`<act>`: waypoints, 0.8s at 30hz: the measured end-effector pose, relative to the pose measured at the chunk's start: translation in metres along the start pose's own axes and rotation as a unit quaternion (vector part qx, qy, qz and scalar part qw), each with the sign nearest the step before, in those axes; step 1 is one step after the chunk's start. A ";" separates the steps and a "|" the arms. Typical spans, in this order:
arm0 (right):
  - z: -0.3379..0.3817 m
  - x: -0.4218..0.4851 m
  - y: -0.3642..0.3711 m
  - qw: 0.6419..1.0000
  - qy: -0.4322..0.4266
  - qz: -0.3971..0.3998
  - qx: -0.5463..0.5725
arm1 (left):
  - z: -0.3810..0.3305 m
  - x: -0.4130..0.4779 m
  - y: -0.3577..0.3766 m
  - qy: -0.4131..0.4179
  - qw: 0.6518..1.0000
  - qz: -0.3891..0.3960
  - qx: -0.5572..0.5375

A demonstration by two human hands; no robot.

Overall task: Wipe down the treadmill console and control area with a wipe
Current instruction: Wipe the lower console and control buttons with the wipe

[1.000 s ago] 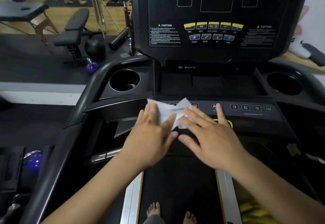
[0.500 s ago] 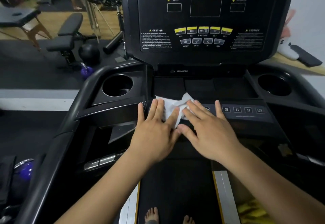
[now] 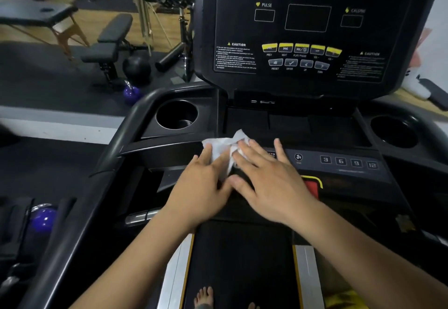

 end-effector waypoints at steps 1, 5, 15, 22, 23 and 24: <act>0.009 -0.007 0.005 1.000 -0.028 0.006 0.002 | 0.012 -0.011 -0.001 -0.010 0.999 -0.003 -0.031; 0.028 -0.023 0.016 0.993 -0.119 0.024 -0.011 | 0.035 -0.042 -0.011 0.003 0.992 -0.050 -0.114; 0.041 0.012 0.006 0.986 -0.156 0.014 -0.053 | 0.038 -0.045 -0.009 -0.032 0.980 -0.026 -0.197; 0.022 0.034 -0.003 0.980 -0.176 0.006 -0.089 | 0.061 -0.034 -0.001 -0.091 0.971 -0.003 -0.220; 0.021 0.041 -0.004 0.982 -0.164 0.008 -0.096 | 0.060 -0.028 -0.004 -0.098 0.972 -0.020 -0.213; 0.024 0.045 -0.003 0.981 -0.162 0.013 -0.104 | 0.059 -0.021 -0.006 -0.104 0.972 -0.041 -0.207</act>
Point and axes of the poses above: each hand's wrist, its own x-axis towards the middle knuckle, its own y-axis out of the palm, z = x × y, the point moved 6 cm from there along x, towards the middle knuckle, and after that the axes turned 5 degrees about -z, right-handed, at the moved point
